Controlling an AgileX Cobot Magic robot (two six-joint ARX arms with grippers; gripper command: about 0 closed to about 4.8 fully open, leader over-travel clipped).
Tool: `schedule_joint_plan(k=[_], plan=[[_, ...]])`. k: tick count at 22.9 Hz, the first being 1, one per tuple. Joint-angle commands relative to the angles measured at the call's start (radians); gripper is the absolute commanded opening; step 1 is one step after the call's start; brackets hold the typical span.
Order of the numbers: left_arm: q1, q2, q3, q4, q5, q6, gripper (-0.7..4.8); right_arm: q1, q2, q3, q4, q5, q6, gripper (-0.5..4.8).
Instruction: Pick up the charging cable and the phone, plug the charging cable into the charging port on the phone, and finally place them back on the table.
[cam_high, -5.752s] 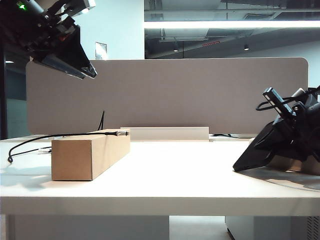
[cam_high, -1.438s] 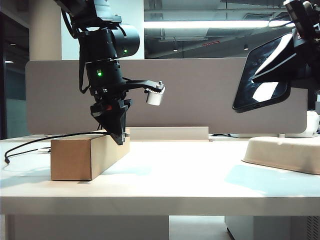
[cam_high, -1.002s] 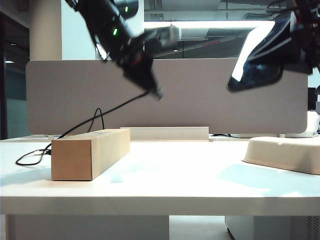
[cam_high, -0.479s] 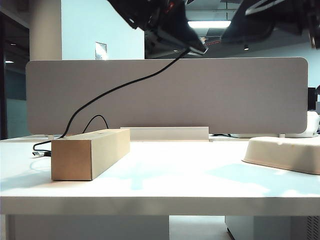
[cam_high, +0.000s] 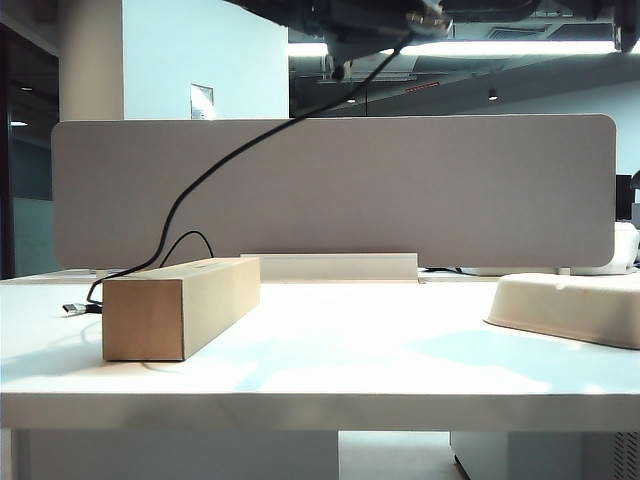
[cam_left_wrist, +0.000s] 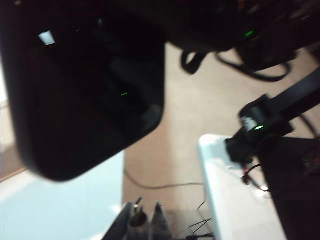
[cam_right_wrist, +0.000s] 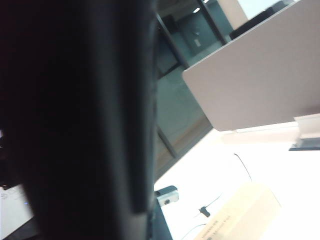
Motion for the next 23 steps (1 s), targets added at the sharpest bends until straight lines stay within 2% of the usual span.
schedule_joint_plan(k=[1,8,9,23], plan=[[-0.002,-0.007,0.003,0.019,0.081,-0.006,-0.06,0.000,-0.005,0.008,0.108,0.000,0.063,-0.03],[-0.002,-0.006,0.003,0.045,0.151,-0.012,-0.06,0.000,-0.005,0.008,0.178,-0.019,0.163,-0.03],[-0.007,-0.006,0.003,0.067,0.159,-0.033,-0.06,0.000,-0.005,0.008,0.178,-0.022,0.184,-0.03],[-0.030,0.005,0.003,0.111,0.156,-0.032,-0.06,0.000,-0.005,0.008,0.201,-0.062,0.235,-0.03]])
